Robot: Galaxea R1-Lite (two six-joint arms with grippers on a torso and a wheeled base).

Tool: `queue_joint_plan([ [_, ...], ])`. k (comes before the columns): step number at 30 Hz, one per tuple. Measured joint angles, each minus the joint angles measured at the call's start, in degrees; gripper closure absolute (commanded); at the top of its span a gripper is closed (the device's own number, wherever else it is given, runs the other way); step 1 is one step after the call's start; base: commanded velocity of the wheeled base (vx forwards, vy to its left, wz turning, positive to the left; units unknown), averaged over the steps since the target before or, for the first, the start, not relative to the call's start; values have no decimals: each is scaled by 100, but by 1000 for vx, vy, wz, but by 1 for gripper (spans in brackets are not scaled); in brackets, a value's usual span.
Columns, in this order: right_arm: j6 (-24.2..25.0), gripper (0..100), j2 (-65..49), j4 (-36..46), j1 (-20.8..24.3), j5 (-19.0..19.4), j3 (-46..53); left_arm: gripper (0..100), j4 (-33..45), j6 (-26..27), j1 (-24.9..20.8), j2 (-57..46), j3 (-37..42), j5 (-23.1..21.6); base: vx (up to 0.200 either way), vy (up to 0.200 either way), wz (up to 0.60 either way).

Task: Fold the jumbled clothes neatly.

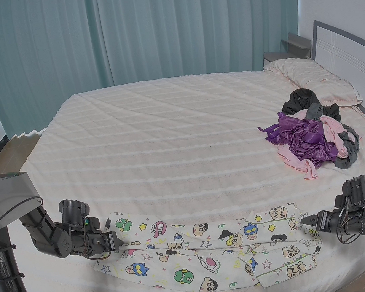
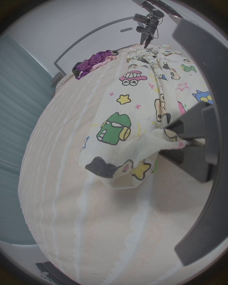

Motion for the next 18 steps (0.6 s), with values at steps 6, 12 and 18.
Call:
queue_joint_plan([
  [6,0,0,0,-6,-50,9,-12,100,6,-94,17,-63,69,2,0,0,0],
  [12,0,0,-1,-17,-57,11,-15,100,44,-112,191,-361,234,10,0,0,0],
  [18,0,0,-1,-28,-50,13,-15,100,48,-91,478,-623,389,29,0,0,0],
])
